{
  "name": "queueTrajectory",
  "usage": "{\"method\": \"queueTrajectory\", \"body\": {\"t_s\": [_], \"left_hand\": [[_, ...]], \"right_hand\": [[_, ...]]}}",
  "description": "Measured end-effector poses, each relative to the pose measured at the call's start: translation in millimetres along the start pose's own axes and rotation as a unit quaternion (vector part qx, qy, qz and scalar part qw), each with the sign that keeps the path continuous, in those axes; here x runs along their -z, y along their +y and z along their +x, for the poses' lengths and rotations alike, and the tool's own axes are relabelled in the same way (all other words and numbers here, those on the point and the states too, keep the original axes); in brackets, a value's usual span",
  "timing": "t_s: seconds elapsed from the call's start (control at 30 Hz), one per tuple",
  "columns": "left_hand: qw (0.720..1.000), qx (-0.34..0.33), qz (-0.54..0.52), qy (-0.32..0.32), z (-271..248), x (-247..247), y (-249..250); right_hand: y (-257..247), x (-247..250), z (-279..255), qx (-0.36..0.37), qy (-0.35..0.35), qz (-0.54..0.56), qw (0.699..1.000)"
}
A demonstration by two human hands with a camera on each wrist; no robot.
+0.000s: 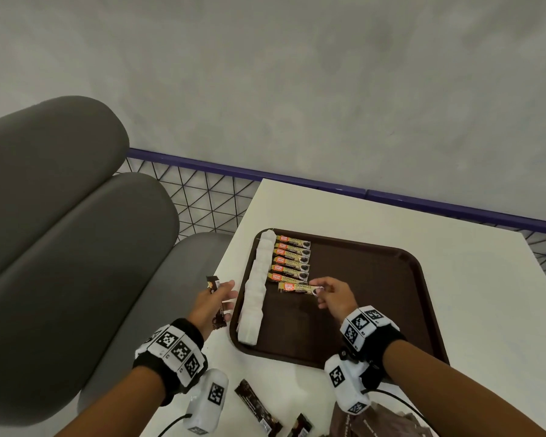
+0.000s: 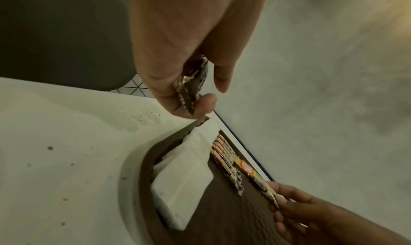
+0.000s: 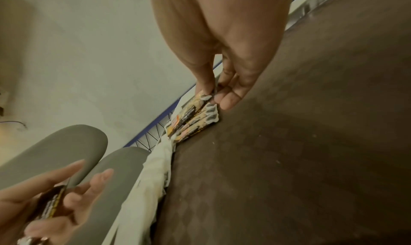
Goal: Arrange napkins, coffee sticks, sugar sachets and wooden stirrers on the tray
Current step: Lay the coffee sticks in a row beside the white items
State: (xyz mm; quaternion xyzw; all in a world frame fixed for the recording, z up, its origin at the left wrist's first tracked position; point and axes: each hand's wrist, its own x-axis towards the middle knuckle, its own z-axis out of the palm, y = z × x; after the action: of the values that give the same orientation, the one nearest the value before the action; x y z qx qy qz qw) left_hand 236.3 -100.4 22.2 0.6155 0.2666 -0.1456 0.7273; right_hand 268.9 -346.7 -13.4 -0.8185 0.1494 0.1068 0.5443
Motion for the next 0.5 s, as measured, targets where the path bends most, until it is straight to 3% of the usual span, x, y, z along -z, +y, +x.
{"method": "queueTrajectory", "body": {"t_s": [0.5], "left_hand": [[0.999,0.015,-0.026,0.022,0.6,17.7,-4.4]], "right_hand": [[1.2,-41.2,16.8,-0.072,0.126,-0.008,0.989]]}}
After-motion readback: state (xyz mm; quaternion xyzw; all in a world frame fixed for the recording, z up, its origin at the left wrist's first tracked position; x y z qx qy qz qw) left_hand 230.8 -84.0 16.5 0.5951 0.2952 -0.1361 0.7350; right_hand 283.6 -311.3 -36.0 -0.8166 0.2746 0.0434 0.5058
